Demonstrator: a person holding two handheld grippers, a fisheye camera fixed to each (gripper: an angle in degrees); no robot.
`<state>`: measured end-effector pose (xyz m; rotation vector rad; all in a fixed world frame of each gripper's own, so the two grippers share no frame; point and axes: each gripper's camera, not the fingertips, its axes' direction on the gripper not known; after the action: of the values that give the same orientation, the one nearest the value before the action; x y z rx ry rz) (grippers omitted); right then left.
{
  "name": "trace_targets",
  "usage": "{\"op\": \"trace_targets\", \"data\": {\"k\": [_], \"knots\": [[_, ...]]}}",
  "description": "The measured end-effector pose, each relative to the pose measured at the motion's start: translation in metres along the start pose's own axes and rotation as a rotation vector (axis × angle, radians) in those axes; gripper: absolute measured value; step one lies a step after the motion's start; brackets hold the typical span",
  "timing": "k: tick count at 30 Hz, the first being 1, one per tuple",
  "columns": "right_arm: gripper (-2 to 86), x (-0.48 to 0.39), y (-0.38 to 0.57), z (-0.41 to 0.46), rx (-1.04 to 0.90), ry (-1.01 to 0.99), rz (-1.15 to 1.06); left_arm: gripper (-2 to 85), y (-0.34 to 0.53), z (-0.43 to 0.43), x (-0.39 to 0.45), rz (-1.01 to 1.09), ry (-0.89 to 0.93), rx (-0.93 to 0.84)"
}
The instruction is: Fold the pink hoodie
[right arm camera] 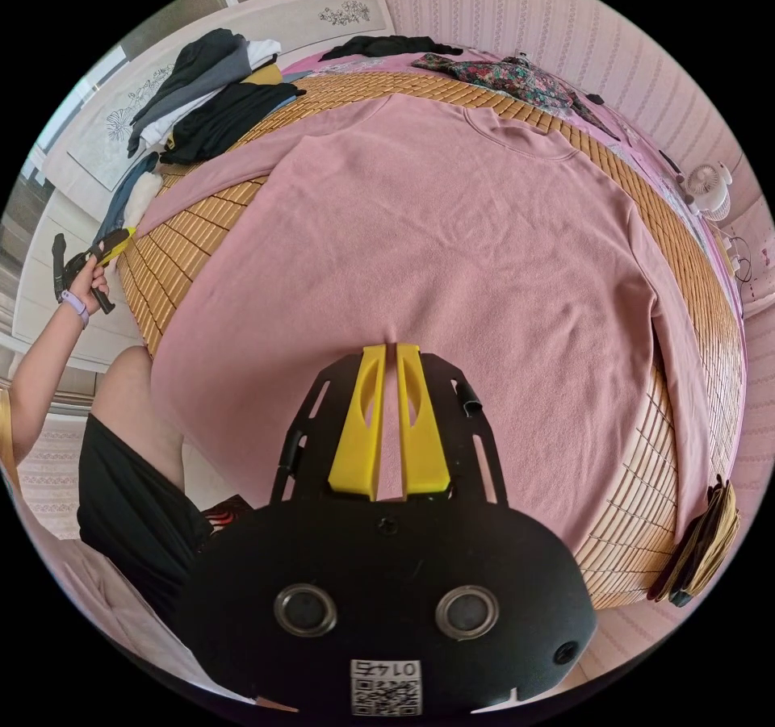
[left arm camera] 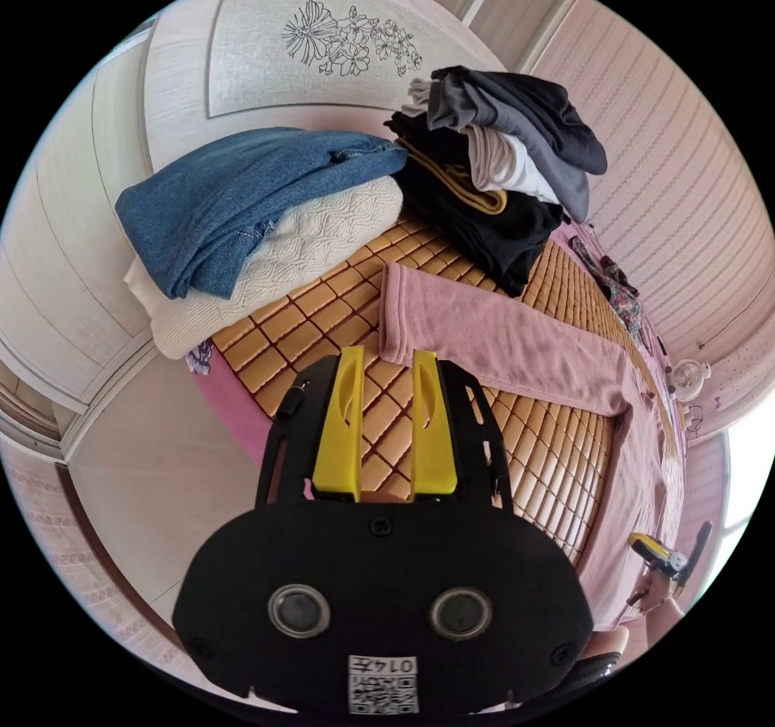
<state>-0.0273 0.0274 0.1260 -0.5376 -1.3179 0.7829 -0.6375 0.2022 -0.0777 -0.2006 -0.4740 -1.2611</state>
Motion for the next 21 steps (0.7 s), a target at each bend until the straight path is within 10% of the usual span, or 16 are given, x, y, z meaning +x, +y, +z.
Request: {"op": "trace_targets", "data": {"k": [9, 21], "knots": [[2.5, 0.012, -0.026, -0.039, 0.021, -0.008, 0.061, 6.2, 0.018, 0.013, 0.013, 0.0, -0.066, -0.016], [7.8, 0.083, -0.025, -0.125, 0.205, -0.4, 0.276, 0.4, 0.062, -0.144, 0.161, 0.219, 0.408, 0.251]]}}
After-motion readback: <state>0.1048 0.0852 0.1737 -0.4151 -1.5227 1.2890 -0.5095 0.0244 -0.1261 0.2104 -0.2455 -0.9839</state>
